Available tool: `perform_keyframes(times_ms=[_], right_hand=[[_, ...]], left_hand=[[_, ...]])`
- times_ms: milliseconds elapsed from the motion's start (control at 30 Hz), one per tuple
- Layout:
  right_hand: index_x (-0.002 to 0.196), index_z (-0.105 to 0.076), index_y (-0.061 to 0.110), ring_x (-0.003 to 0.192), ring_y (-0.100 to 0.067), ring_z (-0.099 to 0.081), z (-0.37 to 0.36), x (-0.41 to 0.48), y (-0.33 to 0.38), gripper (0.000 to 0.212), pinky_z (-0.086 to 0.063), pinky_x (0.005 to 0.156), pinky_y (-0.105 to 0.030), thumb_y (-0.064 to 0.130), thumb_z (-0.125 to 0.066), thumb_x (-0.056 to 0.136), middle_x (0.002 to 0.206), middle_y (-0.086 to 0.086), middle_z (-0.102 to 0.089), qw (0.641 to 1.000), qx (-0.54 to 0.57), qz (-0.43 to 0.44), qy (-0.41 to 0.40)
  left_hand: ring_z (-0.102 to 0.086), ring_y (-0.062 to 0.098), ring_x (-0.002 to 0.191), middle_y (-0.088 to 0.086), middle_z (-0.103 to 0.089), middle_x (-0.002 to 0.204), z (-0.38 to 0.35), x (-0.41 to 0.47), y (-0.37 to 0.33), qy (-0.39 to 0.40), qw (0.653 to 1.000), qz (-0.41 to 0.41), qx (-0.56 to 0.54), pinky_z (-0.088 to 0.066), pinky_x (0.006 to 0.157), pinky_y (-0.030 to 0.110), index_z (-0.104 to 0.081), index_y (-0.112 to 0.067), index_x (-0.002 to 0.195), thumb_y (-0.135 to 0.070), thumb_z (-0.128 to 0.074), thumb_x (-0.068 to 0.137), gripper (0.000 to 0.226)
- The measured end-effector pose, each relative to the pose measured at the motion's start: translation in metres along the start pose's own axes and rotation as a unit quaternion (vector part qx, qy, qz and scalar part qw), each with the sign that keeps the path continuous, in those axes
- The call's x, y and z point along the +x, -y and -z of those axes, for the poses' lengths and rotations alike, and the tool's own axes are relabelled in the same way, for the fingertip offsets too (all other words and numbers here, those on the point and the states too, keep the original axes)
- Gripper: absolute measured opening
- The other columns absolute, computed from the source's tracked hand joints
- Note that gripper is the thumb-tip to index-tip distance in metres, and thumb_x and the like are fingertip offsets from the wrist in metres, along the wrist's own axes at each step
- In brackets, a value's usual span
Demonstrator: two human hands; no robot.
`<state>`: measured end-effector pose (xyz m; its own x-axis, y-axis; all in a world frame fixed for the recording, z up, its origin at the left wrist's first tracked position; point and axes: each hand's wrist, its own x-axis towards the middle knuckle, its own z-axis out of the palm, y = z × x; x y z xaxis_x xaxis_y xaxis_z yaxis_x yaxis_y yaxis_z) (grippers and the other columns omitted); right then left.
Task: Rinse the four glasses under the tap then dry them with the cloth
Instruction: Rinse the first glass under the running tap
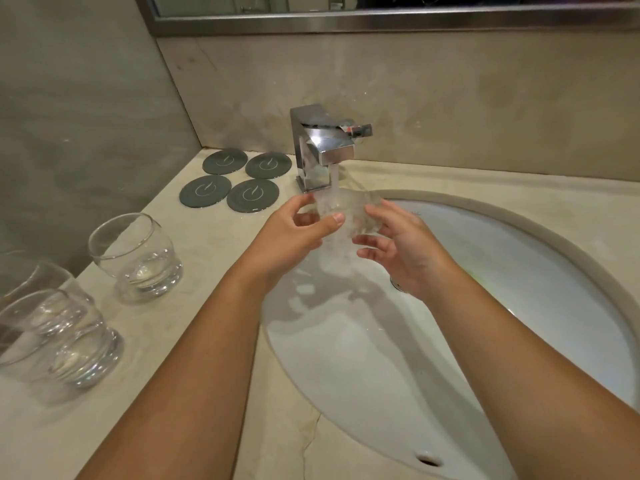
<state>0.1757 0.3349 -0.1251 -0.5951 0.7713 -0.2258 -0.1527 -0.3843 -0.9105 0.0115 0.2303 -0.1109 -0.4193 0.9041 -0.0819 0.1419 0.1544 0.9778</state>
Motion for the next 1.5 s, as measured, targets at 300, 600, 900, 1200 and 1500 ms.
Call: perform_keyframes(times_ms=[300,600,900,1200,1500], right_hand=[[0.12,-0.073,0.011,0.082,-0.026,-0.064,0.001,0.01,0.002,0.023,-0.055,0.069,-0.032,0.025,-0.067,0.103,0.099,-0.007,-0.073,1.0,0.007,0.017,0.005],[0.126,-0.072,0.009,0.075,-0.018,-0.064,0.001,0.011,0.003,0.044,-0.058,0.072,-0.033,0.043,-0.071,0.097,0.105,-0.008,-0.07,1.0,0.019,0.009,0.022],[0.103,-0.077,0.017,0.082,-0.012,-0.059,0.002,0.009,0.001,0.013,-0.056,0.082,-0.033,0.026,-0.076,0.094,0.087,0.007,-0.066,0.998,-0.012,0.062,0.032],[0.111,-0.073,0.035,0.106,0.004,-0.071,-0.005,0.009,-0.006,0.039,-0.054,0.094,-0.019,0.02,-0.092,0.081,0.106,0.018,-0.079,0.96,-0.178,0.207,-0.061],[0.121,-0.075,0.028,0.111,0.0,-0.069,-0.036,0.01,-0.012,0.046,-0.056,0.099,-0.026,0.021,-0.09,0.079,0.112,0.012,-0.078,0.937,-0.255,0.233,-0.06]], left_hand=[[-0.074,-0.004,0.105,-0.008,-0.068,0.131,0.001,-0.003,0.0,-0.006,0.998,-0.046,0.036,-0.054,0.079,0.009,-0.045,-0.034,0.157,-0.017,-0.081,0.095,0.075],[-0.074,0.007,0.113,-0.008,-0.08,0.117,0.002,0.003,0.002,-0.015,0.999,-0.03,-0.006,-0.059,0.103,0.038,-0.057,-0.052,0.135,-0.045,-0.084,0.086,0.056],[-0.07,0.013,0.117,0.002,-0.076,0.132,0.004,0.001,0.003,0.025,0.998,0.022,-0.055,-0.053,0.114,0.04,-0.055,-0.029,0.15,-0.042,-0.074,0.099,0.055],[-0.055,0.003,0.138,-0.011,-0.059,0.149,0.005,-0.002,0.001,-0.006,0.985,-0.067,0.158,-0.043,0.119,0.028,-0.048,-0.024,0.157,-0.026,-0.079,0.096,0.068],[-0.068,0.003,0.119,-0.022,-0.073,0.125,0.006,0.001,0.008,-0.047,0.973,-0.075,0.214,-0.054,0.108,0.038,-0.063,-0.033,0.136,-0.04,-0.084,0.087,0.054]])
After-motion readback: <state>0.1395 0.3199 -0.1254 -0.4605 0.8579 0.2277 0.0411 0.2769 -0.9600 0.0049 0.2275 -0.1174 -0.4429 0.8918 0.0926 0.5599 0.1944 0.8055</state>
